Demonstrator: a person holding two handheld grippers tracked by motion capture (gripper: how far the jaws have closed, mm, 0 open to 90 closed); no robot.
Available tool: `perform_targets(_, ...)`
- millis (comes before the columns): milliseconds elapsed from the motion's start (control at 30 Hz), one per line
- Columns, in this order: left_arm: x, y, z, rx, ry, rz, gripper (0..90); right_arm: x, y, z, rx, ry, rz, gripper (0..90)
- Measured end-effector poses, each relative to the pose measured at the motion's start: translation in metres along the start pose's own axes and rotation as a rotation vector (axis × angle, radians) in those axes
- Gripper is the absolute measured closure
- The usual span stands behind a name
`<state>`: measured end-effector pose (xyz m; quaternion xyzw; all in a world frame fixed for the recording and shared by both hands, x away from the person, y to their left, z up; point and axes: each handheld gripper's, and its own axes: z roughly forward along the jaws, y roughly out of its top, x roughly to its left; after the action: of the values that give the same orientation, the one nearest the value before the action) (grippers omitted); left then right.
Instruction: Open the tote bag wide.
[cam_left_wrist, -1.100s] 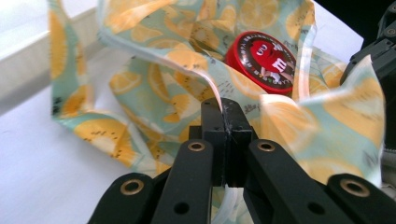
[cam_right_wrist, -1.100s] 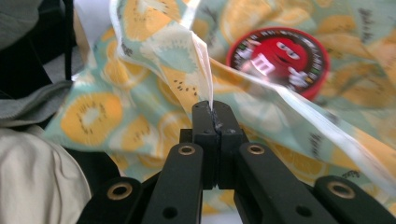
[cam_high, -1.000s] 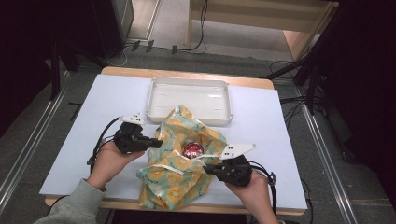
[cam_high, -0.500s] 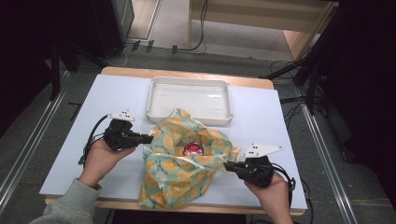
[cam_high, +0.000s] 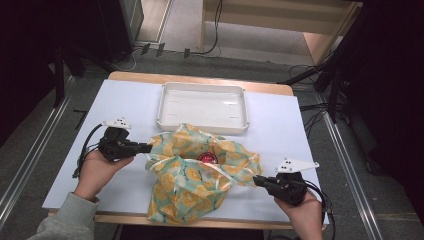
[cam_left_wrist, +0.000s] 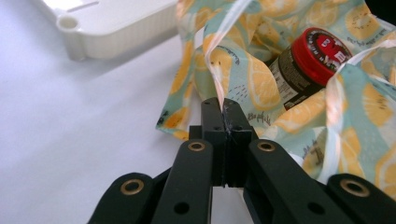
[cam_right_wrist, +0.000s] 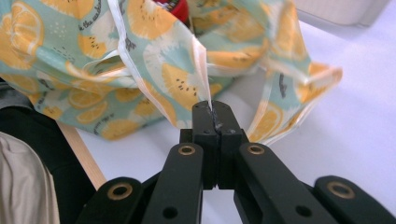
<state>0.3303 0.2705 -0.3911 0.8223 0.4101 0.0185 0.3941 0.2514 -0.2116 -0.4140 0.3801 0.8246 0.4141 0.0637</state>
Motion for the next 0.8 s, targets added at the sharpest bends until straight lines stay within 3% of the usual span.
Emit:
perform_targets(200, 0.009, -0.007, 0.0, 0.019, 0.024, -0.024, 90.0, -0.005, -0.007, -0.001, 0.011, -0.005, 0.011, 90.0)
perform_targets(367, 0.009, -0.008, 0.004, 0.026, -0.015, -0.035, 90.0, -0.006, -0.008, 0.003, 0.027, -0.002, 0.012, 90.0)
perform_targets(467, 0.007, -0.005, 0.005, 0.009, -0.044, -0.04, 78.9, -0.007, -0.009, 0.006, 0.034, 0.016, 0.022, 85.4)
perform_targets(700, -0.002, 0.002, 0.001, -0.008, -0.049, -0.005, 56.7, -0.002, -0.004, 0.003, 0.003, 0.005, 0.009, 64.5)
perform_targets(800, -0.007, 0.006, -0.001, -0.024, -0.053, 0.012, 50.1, 0.0, -0.001, -0.003, -0.012, 0.022, 0.016, 57.3)
